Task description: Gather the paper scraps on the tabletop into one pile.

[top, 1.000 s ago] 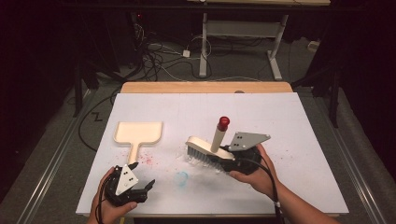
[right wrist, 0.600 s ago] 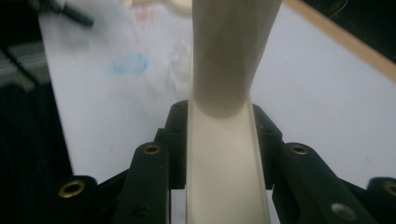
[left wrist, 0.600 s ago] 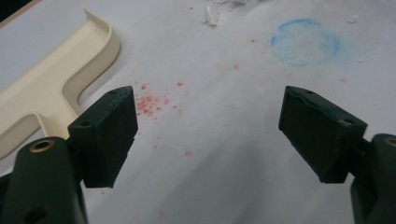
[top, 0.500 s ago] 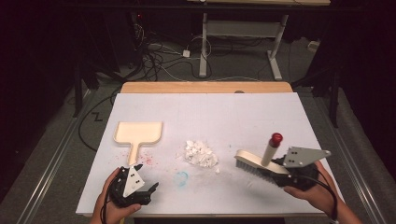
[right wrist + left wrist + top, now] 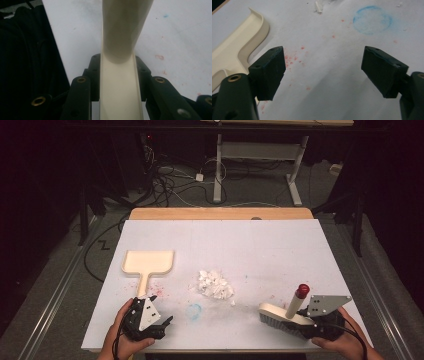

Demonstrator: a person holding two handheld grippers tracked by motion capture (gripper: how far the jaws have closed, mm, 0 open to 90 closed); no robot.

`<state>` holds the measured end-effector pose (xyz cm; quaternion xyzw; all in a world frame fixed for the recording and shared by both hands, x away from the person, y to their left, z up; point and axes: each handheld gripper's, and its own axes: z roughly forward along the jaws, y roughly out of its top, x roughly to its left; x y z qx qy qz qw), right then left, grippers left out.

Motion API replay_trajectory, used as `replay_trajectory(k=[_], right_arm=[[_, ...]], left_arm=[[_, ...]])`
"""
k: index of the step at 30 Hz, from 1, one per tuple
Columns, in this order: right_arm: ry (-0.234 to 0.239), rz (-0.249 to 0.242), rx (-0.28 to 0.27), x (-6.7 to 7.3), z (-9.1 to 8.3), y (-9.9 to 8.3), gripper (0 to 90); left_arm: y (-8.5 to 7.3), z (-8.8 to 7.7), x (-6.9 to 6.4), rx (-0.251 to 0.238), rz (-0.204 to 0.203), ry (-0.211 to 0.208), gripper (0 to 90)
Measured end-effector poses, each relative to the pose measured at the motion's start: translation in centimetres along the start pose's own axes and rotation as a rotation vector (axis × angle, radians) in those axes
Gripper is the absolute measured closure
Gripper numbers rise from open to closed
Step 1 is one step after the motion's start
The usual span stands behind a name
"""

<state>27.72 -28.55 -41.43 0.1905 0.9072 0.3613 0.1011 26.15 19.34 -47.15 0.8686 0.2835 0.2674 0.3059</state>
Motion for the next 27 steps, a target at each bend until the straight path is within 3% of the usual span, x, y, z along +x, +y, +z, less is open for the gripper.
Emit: replay_trajectory(k=[8, 16, 20, 24, 27], right_arm=[[-0.022, -0.007, -0.054, -0.9, 3.6, 2.6, 67.7], [-0.014, -0.053, -0.103, -1.4, 6.8, 6.6, 67.7], [-0.022, -0.086, -0.105, -1.0, 8.4, 8.2, 67.7], [-0.018, -0.102, -0.121, -0.7, 8.0, 8.6, 67.7], [-0.036, -0.098, -0.161, -0.6, 6.4, 8.5, 67.6]], left_arm=[[0.1, 0.1, 0.1, -0.003, -0.003, 0.006, 18.9], [0.0, -0.1, 0.2, -0.012, -0.014, 0.025, 19.0], [-0.2, -0.2, 0.2, -0.009, -0.015, 0.025, 19.0], [-0.4, -0.3, 0.3, -0.011, -0.019, 0.026, 19.0], [-0.5, -0.5, 0.3, -0.009, -0.021, 0.025, 19.0]])
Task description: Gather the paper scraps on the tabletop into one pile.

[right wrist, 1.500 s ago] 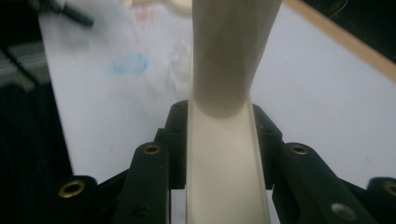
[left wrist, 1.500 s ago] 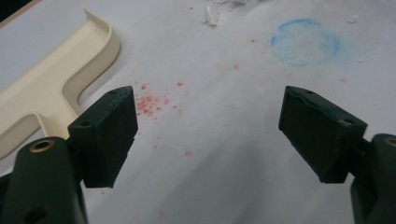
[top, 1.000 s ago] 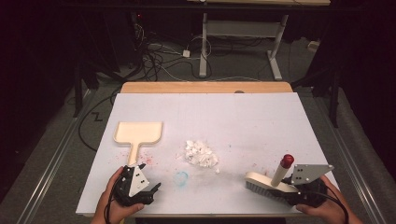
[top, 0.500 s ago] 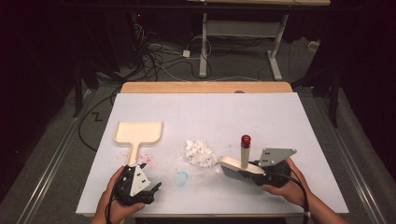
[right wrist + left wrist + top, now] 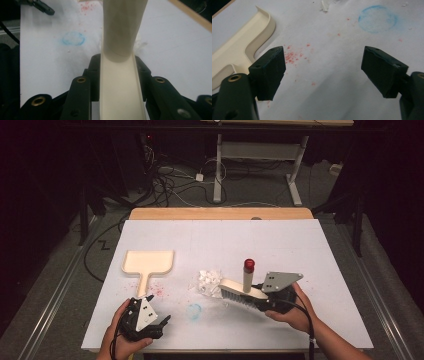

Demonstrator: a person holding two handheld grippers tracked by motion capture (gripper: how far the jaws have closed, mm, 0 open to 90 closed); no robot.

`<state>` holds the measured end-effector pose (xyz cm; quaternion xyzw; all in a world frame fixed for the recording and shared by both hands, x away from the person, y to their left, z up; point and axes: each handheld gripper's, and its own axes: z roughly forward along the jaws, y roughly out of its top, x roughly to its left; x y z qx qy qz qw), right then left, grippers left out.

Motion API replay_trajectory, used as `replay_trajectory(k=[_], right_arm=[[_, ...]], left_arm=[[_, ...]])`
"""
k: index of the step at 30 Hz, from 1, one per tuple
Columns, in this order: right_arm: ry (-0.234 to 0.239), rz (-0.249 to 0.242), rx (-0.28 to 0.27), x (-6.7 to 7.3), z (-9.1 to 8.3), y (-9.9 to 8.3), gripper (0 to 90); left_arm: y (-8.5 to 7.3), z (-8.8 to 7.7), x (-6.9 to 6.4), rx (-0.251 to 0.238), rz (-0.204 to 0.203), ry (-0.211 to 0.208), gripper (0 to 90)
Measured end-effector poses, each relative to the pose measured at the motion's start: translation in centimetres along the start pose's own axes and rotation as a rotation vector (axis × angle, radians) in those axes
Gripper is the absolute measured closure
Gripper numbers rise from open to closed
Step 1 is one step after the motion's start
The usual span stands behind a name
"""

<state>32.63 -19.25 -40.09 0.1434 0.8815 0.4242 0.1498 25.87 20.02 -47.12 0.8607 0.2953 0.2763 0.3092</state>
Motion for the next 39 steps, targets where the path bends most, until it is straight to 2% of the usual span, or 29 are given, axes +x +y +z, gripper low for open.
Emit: replay_trajectory(k=[2, 3, 4, 5, 8, 9, 10, 12, 14, 18, 20, 22, 25, 27, 29, 30, 31, 36, 39], right_arm=[[-0.02, 0.014, -0.042, -0.2, -1.8, 0.2, 67.6], [-0.02, 0.014, -0.042, -0.2, -1.8, 0.2, 67.6], [-0.032, 0.023, -0.062, -0.3, -3.0, 0.2, 67.6], [-0.032, 0.023, -0.062, -0.3, -3.0, 0.2, 67.6], [-0.061, 0.048, -0.069, -0.5, -4.4, -0.1, 67.6], [-0.07, 0.046, -0.035, -0.6, -5.0, -0.5, 67.7], [-0.07, 0.046, -0.035, -0.6, -5.0, -0.5, 67.7], [-0.073, 0.049, 0.025, -0.7, -5.5, -1.1, 67.7], [-0.067, 0.062, 0.066, -0.9, -6.5, -2.3, 67.7], [-0.037, 0.077, 0.099, -0.4, -7.0, -3.4, 67.7], [-0.01, 0.076, 0.136, 0.0, -6.7, -4.0, 67.6], [-0.005, 0.062, 0.175, 0.2, -5.8, -4.4, 67.7], [0.011, 0.08, 0.166, 0.0, -4.4, -4.4, 67.7], [-0.009, 0.073, 0.159, -0.2, -3.4, -3.9, 67.7], [-0.023, 0.07, 0.148, -0.5, -2.2, -3.2, 67.7], [-0.023, 0.071, 0.131, -0.7, -0.9, -2.3, 67.7], [-0.023, 0.071, 0.131, -0.7, -0.9, -2.3, 67.7], [-0.016, 0.033, 0.116, -0.6, 2.1, -0.2, 67.7], [-0.014, 0.026, 0.107, -0.6, 3.1, 0.5, 67.7]], left_arm=[[0.0, 0.0, 0.0, 0.003, 0.002, 0.0, 19.0], [0.0, 0.0, -0.1, 0.004, 0.003, 0.0, 19.0], [0.0, -0.1, -0.1, 0.003, 0.004, 0.0, 19.0], [0.0, -0.1, -0.1, 0.003, 0.004, 0.001, 19.0], [0.1, 0.0, -0.1, 0.004, 0.006, 0.001, 19.0], [0.1, 0.0, -0.2, 0.006, 0.007, 0.0, 19.0], [0.1, 0.0, -0.2, 0.005, 0.007, -0.001, 19.0], [0.1, 0.0, -0.2, 0.006, 0.007, -0.003, 19.0], [0.0, 0.0, -0.2, 0.005, 0.005, -0.006, 19.0], [0.0, 0.1, -0.2, 0.011, 0.008, -0.012, 19.0], [0.1, 0.1, -0.2, 0.013, 0.013, -0.016, 19.0], [0.2, 0.2, -0.3, 0.009, 0.019, -0.014, 19.0], [0.4, 0.2, -0.4, 0.007, 0.022, -0.017, 19.0], [0.4, 0.4, -0.3, 0.01, 0.023, -0.023, 19.0], [0.5, 0.6, -0.3, 0.015, 0.027, -0.027, 19.0], [0.5, 0.6, -0.3, 0.014, 0.029, -0.029, 19.0], [0.5, 0.6, -0.3, 0.016, 0.032, -0.031, 19.0], [0.3, 0.6, -0.2, 0.016, 0.025, -0.032, 19.0], [0.2, 0.5, -0.2, 0.013, 0.022, -0.031, 19.0]])
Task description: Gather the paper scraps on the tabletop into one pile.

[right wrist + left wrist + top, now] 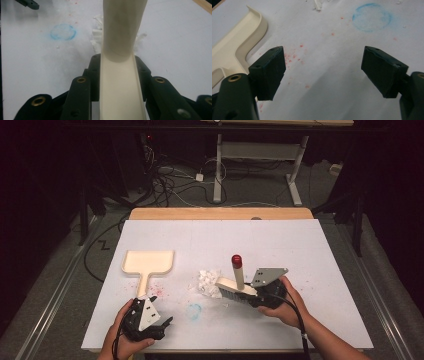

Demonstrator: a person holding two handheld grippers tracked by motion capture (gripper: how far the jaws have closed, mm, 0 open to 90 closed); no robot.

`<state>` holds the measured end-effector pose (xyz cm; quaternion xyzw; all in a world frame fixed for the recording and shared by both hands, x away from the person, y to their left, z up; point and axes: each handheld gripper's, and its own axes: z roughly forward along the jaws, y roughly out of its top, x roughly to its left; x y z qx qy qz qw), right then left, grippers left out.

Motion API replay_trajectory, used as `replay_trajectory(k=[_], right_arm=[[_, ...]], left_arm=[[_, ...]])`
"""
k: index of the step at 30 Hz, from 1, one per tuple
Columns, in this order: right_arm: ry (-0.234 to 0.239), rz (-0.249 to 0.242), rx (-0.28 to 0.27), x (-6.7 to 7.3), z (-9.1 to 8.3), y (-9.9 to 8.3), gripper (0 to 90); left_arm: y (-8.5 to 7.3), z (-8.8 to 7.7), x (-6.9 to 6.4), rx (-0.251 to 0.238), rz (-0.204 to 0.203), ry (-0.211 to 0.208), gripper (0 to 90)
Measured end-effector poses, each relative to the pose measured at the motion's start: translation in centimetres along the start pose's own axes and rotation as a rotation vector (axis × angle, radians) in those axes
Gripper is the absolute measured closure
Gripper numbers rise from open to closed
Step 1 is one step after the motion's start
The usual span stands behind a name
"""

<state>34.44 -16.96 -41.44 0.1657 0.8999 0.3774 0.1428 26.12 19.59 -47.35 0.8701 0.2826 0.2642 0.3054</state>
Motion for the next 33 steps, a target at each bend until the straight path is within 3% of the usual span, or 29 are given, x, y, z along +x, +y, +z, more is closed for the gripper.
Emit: replay_trajectory(k=[6, 11, 16, 18, 21, 26, 30, 33], right_arm=[[0.002, 0.004, -0.021, -0.2, 0.0, 0.3, 67.7], [0.002, 0.004, -0.067, -0.2, -3.0, 0.1, 67.7], [0.002, -0.01, -0.062, 0.3, -5.5, -0.8, 67.6], [0.032, -0.013, -0.056, 0.8, -6.3, -1.2, 67.6], [0.058, -0.033, -0.032, 1.3, -6.1, -1.2, 67.6], [0.093, -0.064, 0.039, 2.2, -3.6, -1.4, 67.6], [0.076, -0.068, 0.032, 1.8, -2.0, -1.0, 67.7], [0.026, -0.041, 0.005, 1.2, -0.8, -0.4, 67.7]], left_arm=[[-0.2, -0.2, 0.0, -0.004, -0.002, 0.003, 19.0], [-0.2, -0.5, 0.0, -0.011, -0.005, 0.011, 19.0], [-0.2, -0.6, 0.0, -0.013, -0.005, 0.014, 19.0], [-0.2, -0.7, 0.0, -0.014, -0.004, 0.013, 19.0], [-0.2, -0.6, 0.0, -0.015, -0.005, 0.013, 19.0], [0.0, -0.4, -0.1, -0.012, 0.003, 0.006, 19.0], [-0.1, -0.4, 0.0, -0.01, 0.0, 0.004, 19.0], [-0.1, -0.3, -0.1, -0.008, 0.001, 0.0, 19.0]])
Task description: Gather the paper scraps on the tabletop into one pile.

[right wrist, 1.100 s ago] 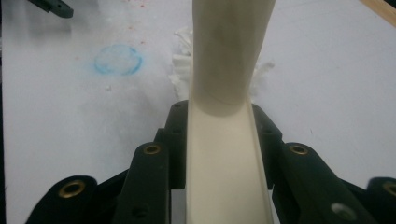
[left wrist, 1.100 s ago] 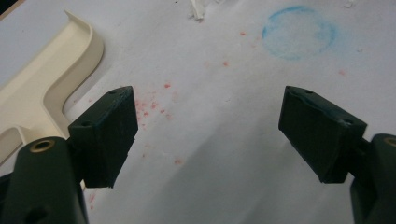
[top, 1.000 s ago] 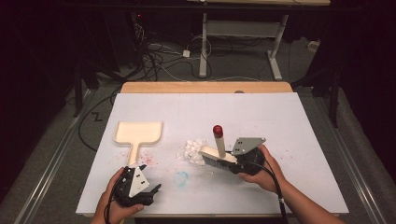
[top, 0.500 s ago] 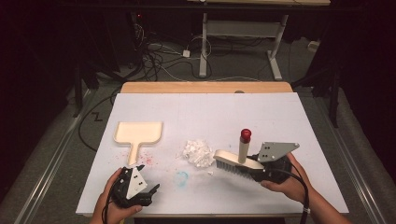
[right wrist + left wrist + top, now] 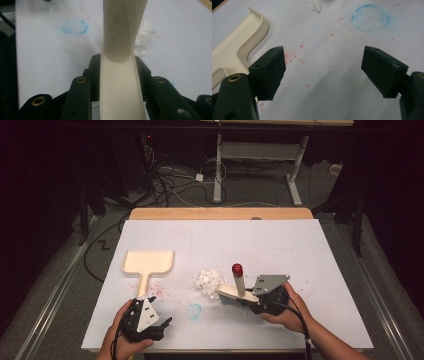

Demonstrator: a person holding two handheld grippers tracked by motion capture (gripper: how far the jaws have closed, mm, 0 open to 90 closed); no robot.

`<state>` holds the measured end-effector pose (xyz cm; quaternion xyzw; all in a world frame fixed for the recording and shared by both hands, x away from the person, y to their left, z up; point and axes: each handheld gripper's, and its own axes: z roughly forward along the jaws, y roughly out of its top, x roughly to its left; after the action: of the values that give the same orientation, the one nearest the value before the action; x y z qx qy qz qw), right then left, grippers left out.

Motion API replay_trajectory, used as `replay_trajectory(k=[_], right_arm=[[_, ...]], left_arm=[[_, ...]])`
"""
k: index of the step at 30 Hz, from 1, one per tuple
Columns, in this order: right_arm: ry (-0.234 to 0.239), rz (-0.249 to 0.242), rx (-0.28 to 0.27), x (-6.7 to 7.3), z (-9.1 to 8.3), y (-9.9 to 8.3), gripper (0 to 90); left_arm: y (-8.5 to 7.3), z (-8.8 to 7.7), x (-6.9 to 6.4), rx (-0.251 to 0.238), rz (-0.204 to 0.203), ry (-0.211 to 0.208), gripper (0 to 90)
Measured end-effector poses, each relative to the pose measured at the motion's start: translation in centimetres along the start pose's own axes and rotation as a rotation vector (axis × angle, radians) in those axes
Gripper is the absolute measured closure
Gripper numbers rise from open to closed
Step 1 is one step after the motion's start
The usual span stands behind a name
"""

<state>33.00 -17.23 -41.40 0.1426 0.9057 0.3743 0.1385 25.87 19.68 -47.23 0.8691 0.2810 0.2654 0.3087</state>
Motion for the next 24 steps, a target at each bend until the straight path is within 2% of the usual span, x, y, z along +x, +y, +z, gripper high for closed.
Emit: replay_trajectory(k=[3, 5, 8, 11, 14, 18, 21, 24], right_arm=[[-0.013, 0.0, -0.02, -0.4, 1.0, 0.4, 67.7], [-0.016, -0.004, -0.031, -0.4, 0.6, 0.5, 67.7], [-0.022, 0.008, -0.075, -0.7, -1.3, 0.3, 67.7], [-0.029, 0.017, -0.089, -0.8, -3.7, -0.3, 67.6], [-0.018, 0.025, -0.072, -0.6, -5.8, -1.4, 67.7], [-0.007, 0.028, -0.028, 0.5, -7.5, -3.5, 67.6], [0.016, 0.038, 0.0, 1.1, -8.0, -4.8, 67.7], [0.034, 0.032, 0.037, 1.5, -7.6, -5.4, 67.7]], left_arm=[[-0.1, 0.0, 0.0, 0.0, 0.0, -0.001, 19.0], [-0.2, -0.1, 0.1, -0.003, -0.005, 0.0, 19.0], [-0.3, -0.2, 0.1, -0.005, -0.007, 0.002, 19.0], [-0.3, -0.4, 0.1, -0.006, -0.004, 0.005, 19.0], [-0.2, -0.4, 0.0, -0.007, -0.004, 0.007, 19.0], [-0.1, -0.2, -0.1, -0.002, 0.001, 0.003, 19.0], [0.0, -0.1, -0.2, -0.001, 0.004, 0.001, 19.0], [0.2, 0.0, -0.3, 0.001, 0.01, 0.0, 19.0]])
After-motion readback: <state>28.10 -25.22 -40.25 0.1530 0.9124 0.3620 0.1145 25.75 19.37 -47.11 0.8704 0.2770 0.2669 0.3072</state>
